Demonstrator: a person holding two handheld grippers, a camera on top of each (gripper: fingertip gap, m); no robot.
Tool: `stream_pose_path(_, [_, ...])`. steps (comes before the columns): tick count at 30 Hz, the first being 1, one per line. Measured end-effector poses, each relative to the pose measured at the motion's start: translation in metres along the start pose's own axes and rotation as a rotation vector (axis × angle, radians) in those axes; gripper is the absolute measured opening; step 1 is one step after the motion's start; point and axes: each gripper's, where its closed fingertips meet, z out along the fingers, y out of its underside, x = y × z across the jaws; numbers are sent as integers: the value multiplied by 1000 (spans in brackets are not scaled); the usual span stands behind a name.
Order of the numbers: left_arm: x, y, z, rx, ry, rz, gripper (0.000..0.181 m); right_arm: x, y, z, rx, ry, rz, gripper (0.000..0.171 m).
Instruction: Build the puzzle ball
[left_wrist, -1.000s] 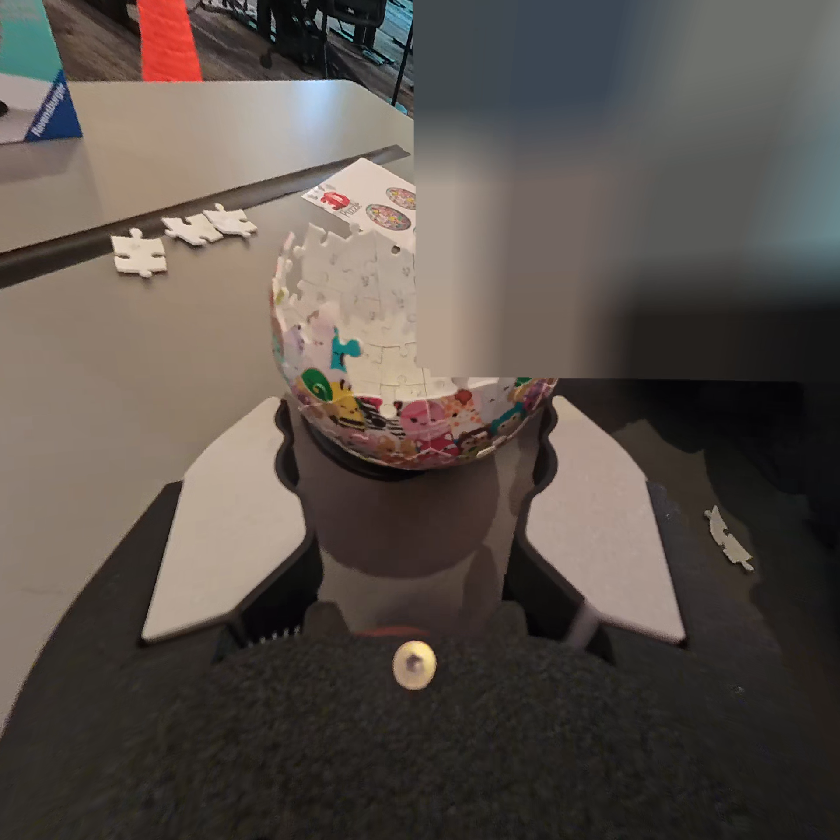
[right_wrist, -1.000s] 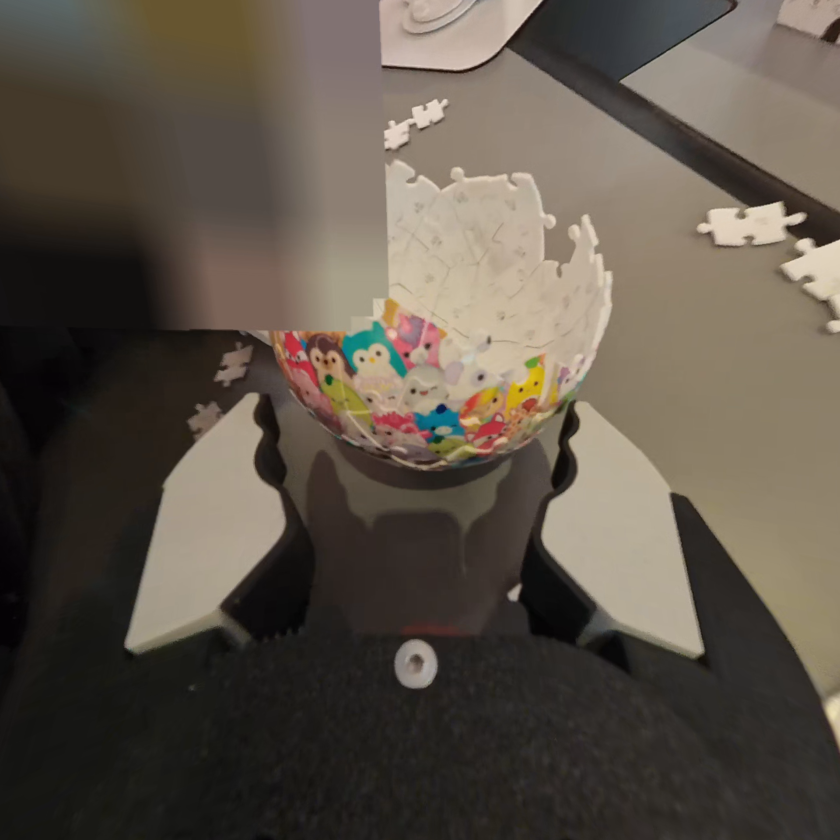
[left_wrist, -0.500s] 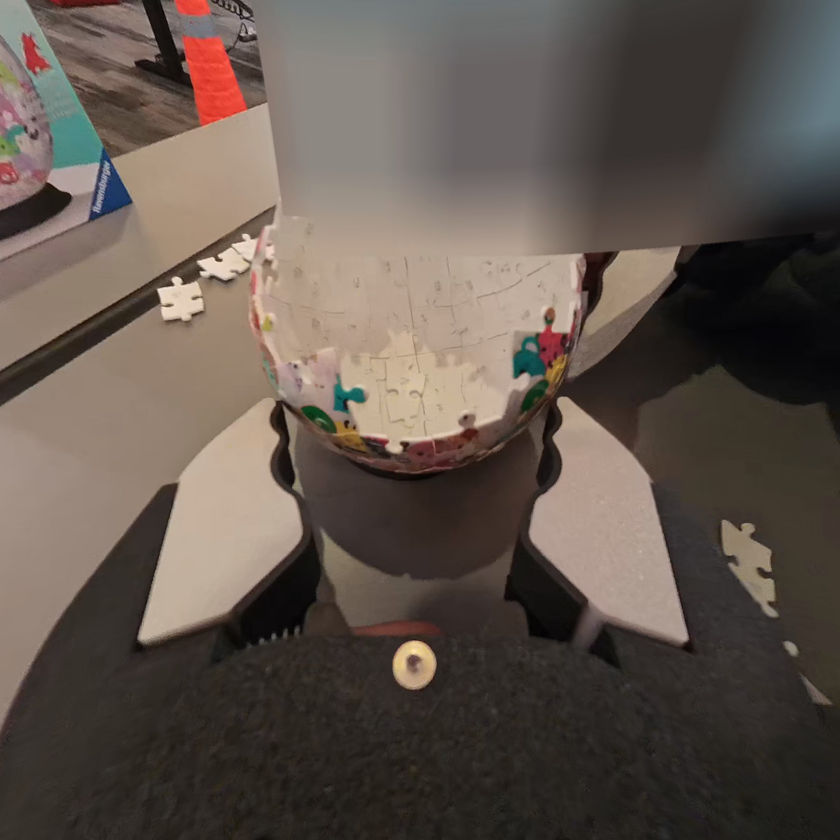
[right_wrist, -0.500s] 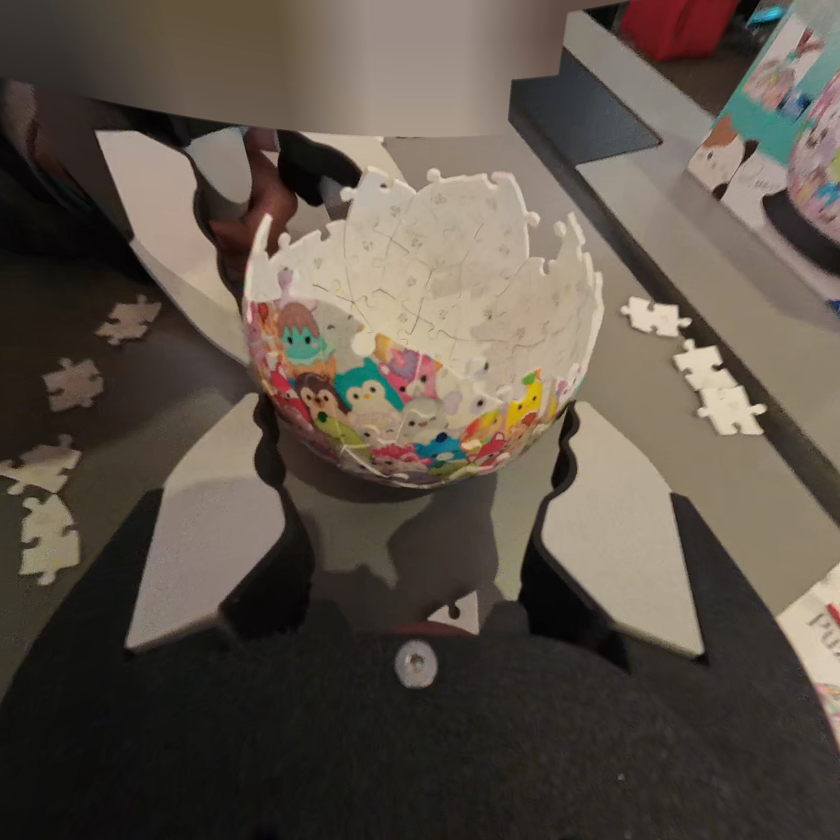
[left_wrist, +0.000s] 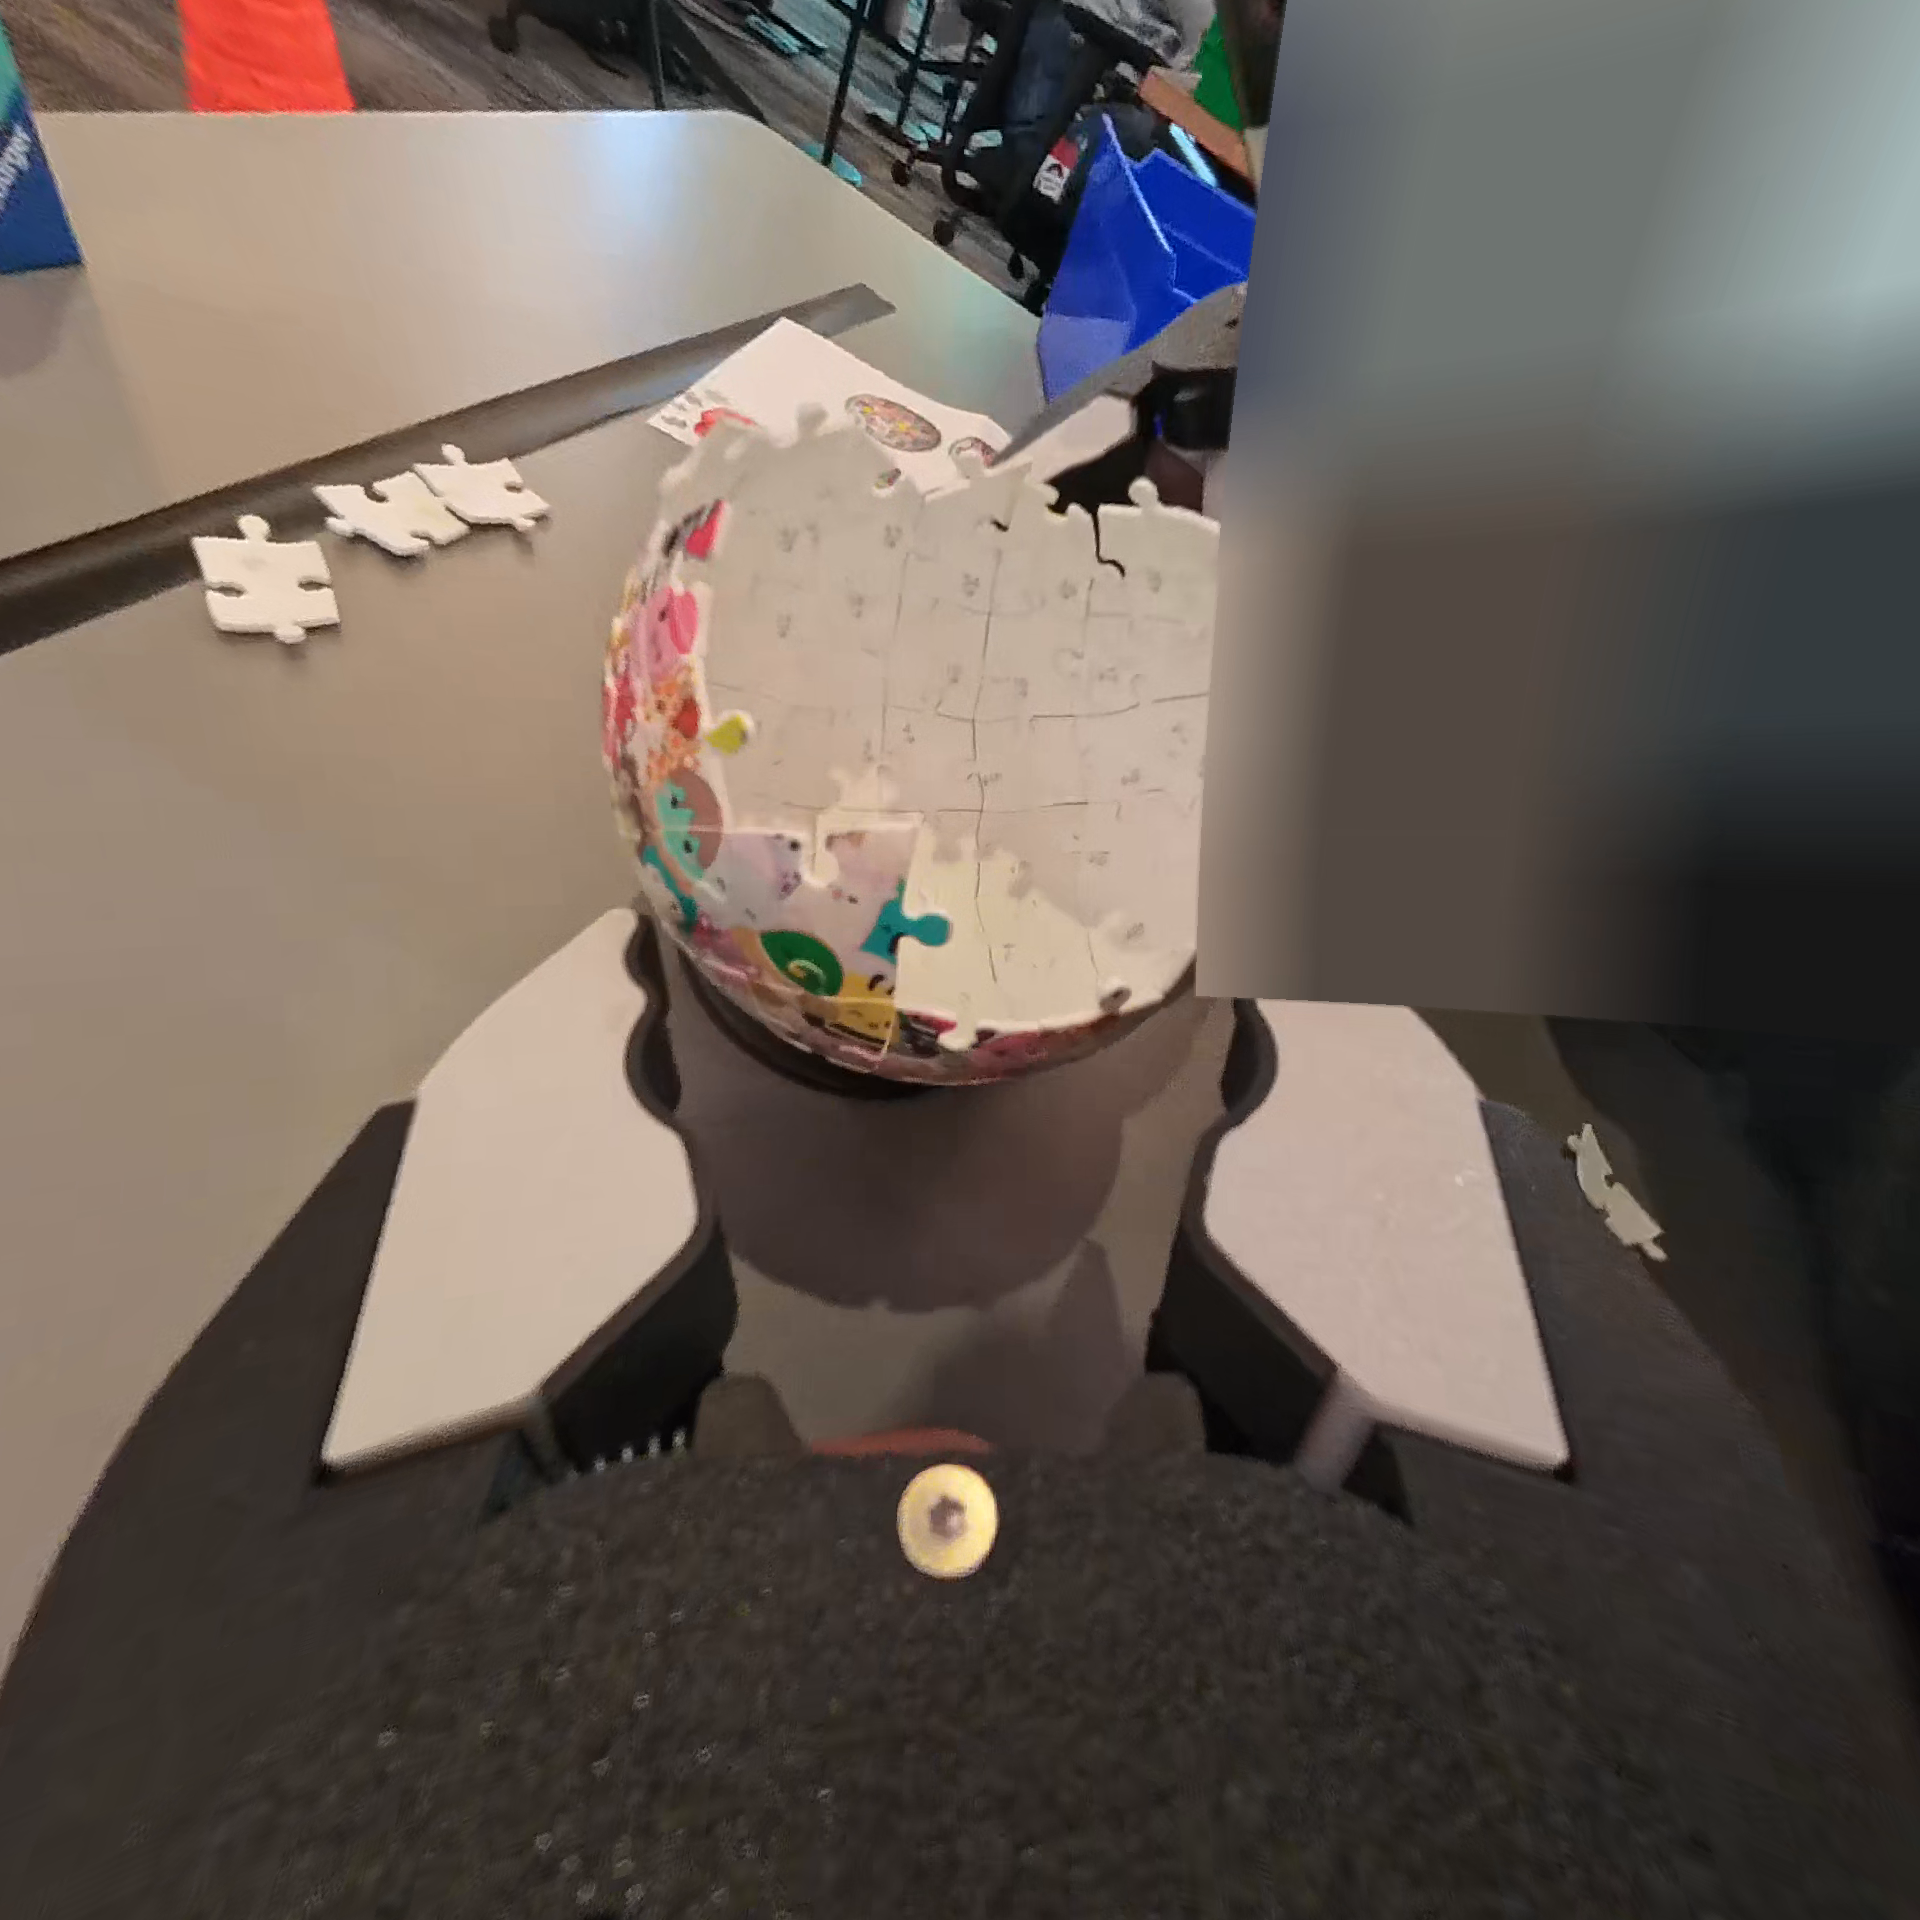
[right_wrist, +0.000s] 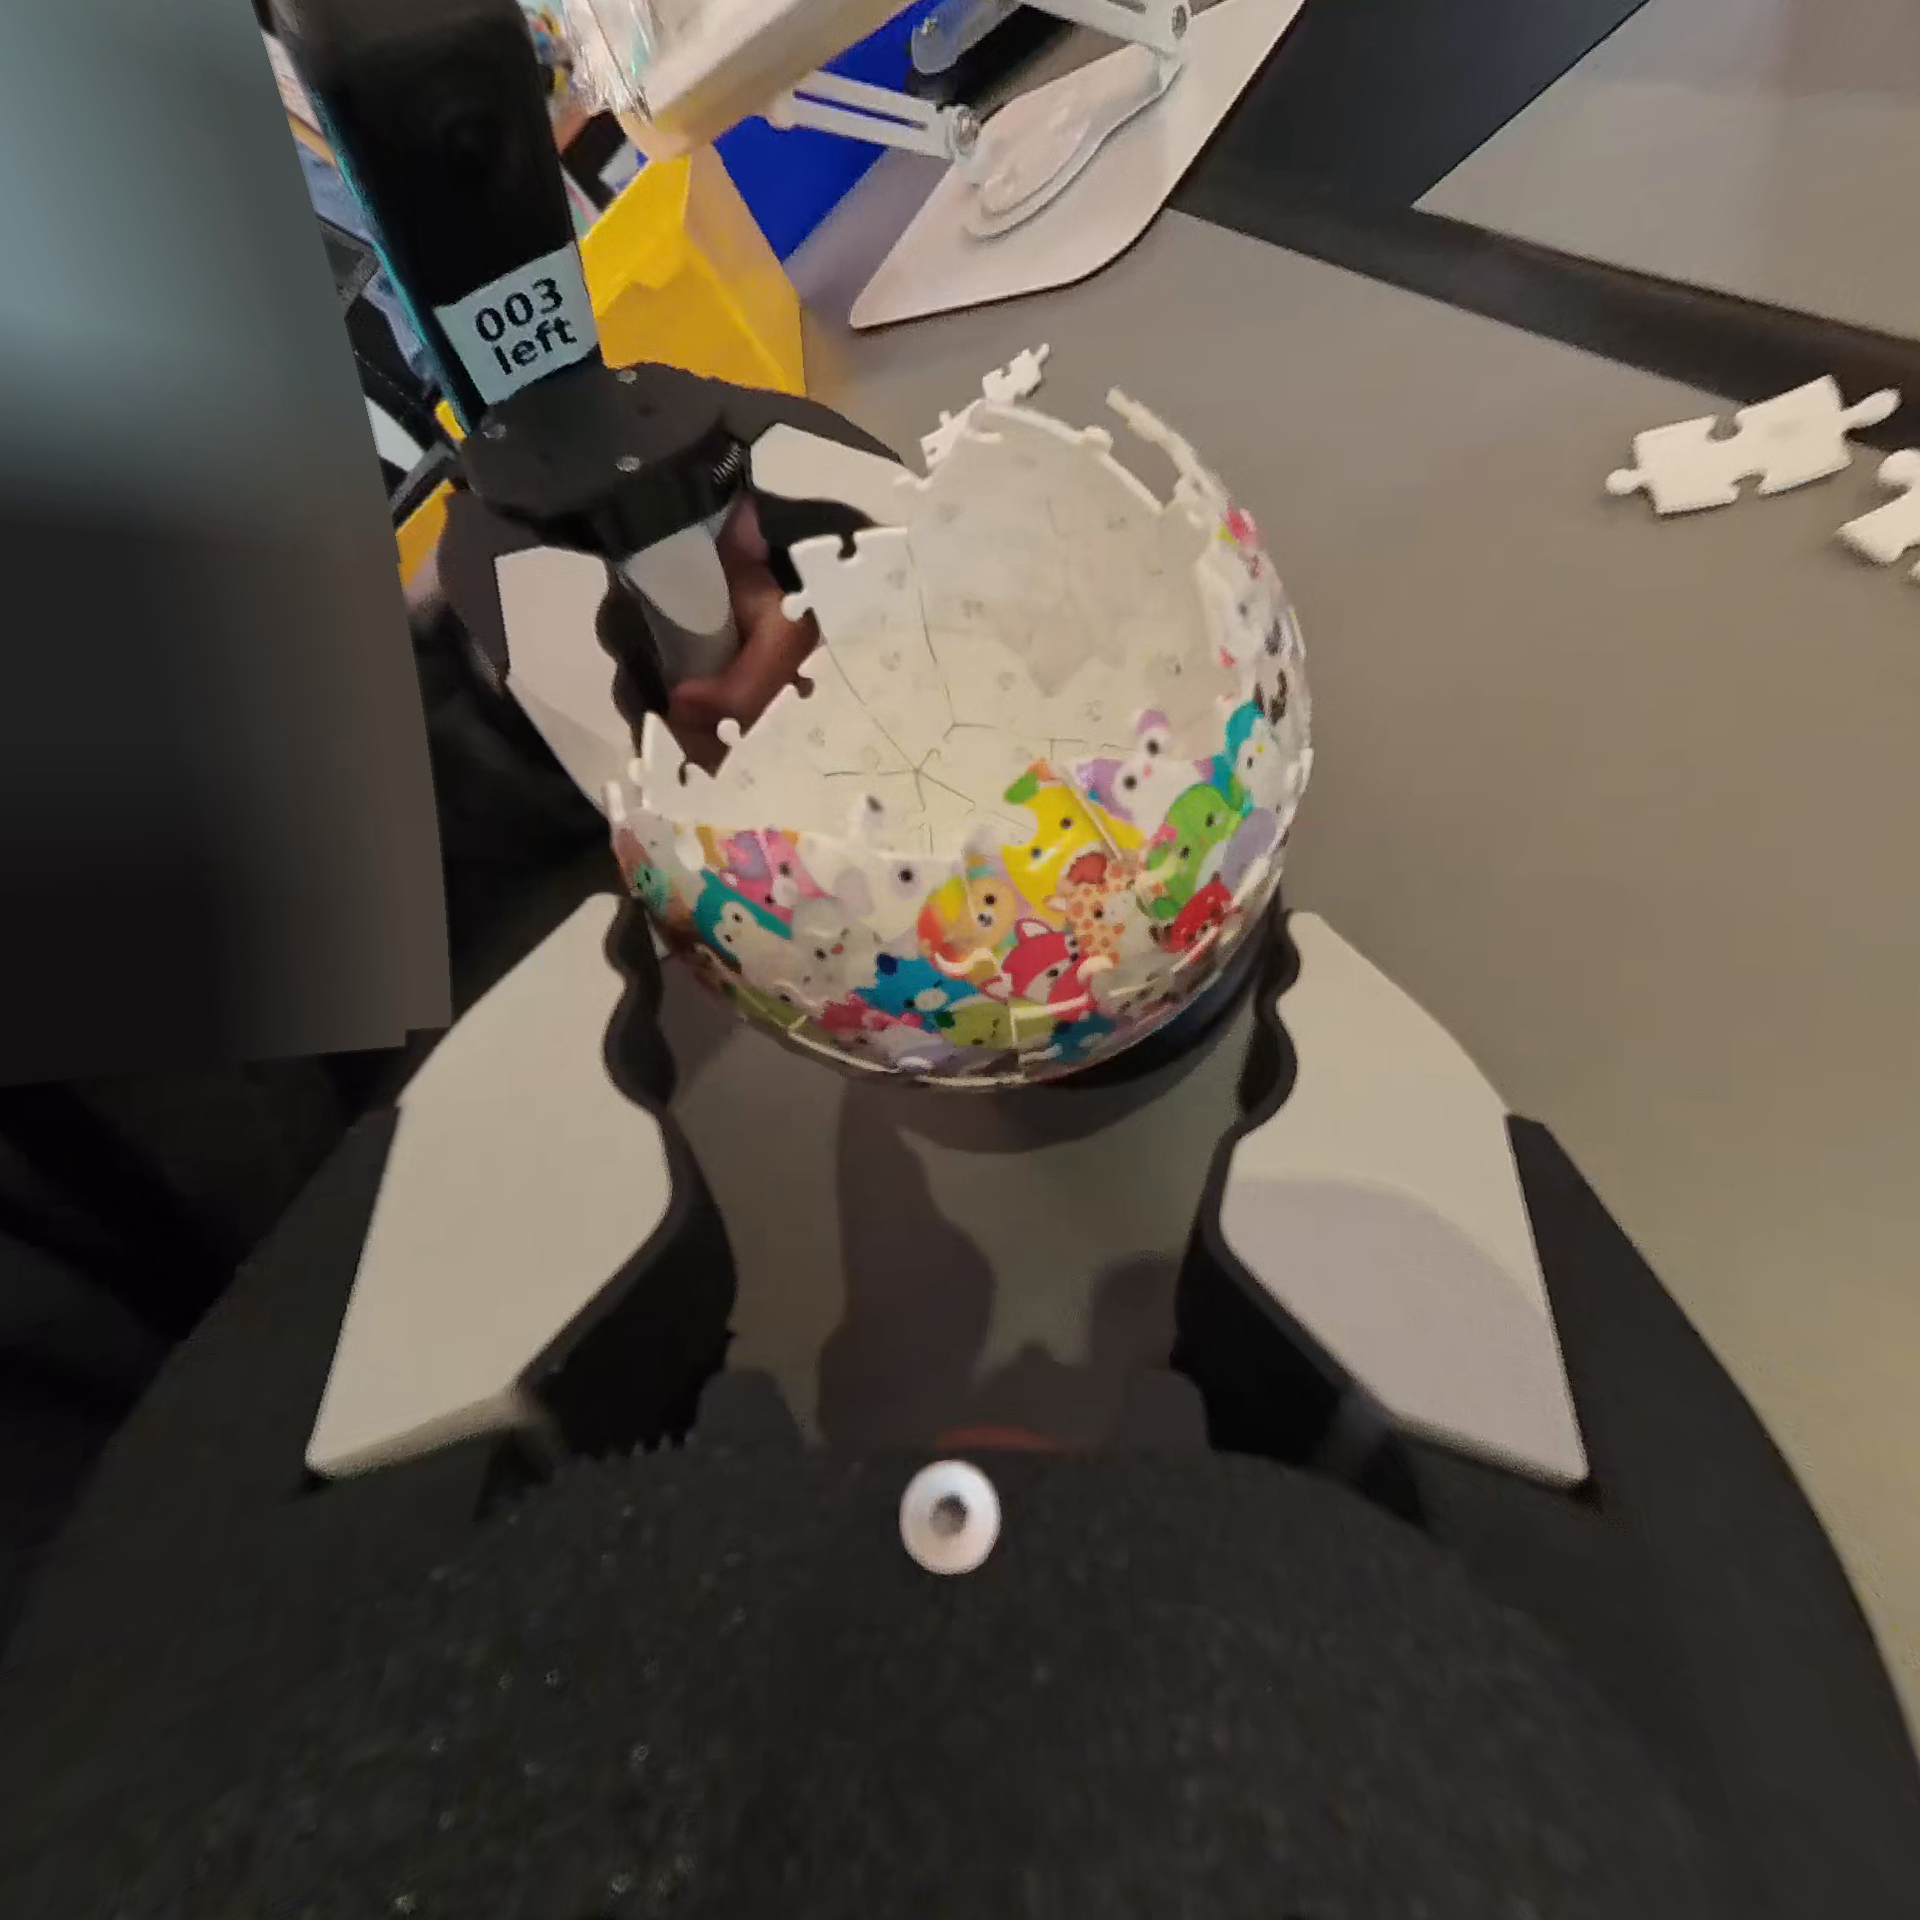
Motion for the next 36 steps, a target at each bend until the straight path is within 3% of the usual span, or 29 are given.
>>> stream_pose_path(11, [0,3,4,-9,-63,107,104,-1,0,4,-2,23,-97,109])
stream_pose_path(24, [0,1,0,20,-124,220,104,4,-2,4,-8,82,-443,109])
stream_pose_path(27, [-2,1,-4,33,-110,168,102,-3,-5,-1,24,36,-378,111])
stream_pose_path(32, [-4,4,0,0,-18,32,103,-3,-9,-7,62,-102,-12,109])
stream_pose_path(36, [-1,4,5,-26,17,13,102,-2,-11,-8,74,-118,43,109])
